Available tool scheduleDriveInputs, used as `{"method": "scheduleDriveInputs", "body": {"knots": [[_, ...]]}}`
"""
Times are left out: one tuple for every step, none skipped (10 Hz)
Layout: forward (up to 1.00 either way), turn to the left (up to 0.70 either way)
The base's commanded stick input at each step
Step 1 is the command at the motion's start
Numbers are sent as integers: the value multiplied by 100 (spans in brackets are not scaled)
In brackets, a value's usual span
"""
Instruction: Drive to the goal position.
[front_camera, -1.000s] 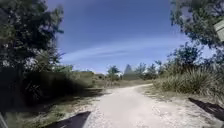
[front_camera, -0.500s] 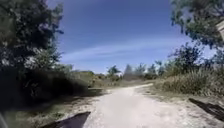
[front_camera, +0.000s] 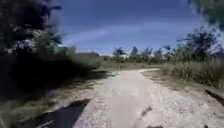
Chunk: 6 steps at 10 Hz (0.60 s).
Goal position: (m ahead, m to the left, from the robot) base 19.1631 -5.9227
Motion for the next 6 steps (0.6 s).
{"method": "scheduleDriveInputs", "body": {"knots": [[0,0],[0,0],[10,0],[30,0],[50,0],[50,0]]}}
